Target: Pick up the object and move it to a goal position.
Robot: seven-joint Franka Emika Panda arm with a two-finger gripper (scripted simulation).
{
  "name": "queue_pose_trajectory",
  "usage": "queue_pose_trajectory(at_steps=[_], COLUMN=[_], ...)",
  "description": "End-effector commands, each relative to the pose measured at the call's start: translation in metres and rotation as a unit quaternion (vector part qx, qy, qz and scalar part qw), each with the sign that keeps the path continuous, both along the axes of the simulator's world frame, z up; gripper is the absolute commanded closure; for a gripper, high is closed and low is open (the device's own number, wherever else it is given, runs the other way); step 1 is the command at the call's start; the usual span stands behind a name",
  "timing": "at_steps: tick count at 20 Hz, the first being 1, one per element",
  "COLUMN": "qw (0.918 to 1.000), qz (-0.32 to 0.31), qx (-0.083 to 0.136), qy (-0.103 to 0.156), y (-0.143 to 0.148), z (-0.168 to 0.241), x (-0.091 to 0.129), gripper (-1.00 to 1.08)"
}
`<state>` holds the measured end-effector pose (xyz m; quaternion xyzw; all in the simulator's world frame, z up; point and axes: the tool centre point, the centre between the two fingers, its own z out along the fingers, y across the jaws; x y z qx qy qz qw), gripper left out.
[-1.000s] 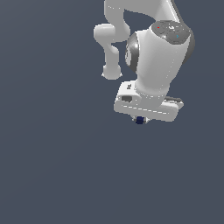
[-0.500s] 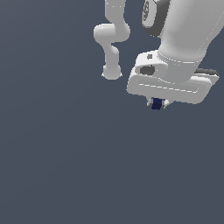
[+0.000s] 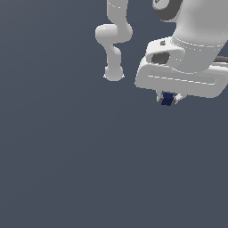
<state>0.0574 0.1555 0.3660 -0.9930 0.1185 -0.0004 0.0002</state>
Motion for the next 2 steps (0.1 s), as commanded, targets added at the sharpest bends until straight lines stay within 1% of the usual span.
queue_pose_trajectory(at_steps=[1, 2], qw=[1.0000, 1.0000], qz=[0.000, 0.000], qx=[0.000, 0.000], qy=[0.000, 0.000], y=[0.0001, 0.0000], z=[0.0004, 0.0001], x=[0.0005, 0.0006], gripper=[1.08, 1.08])
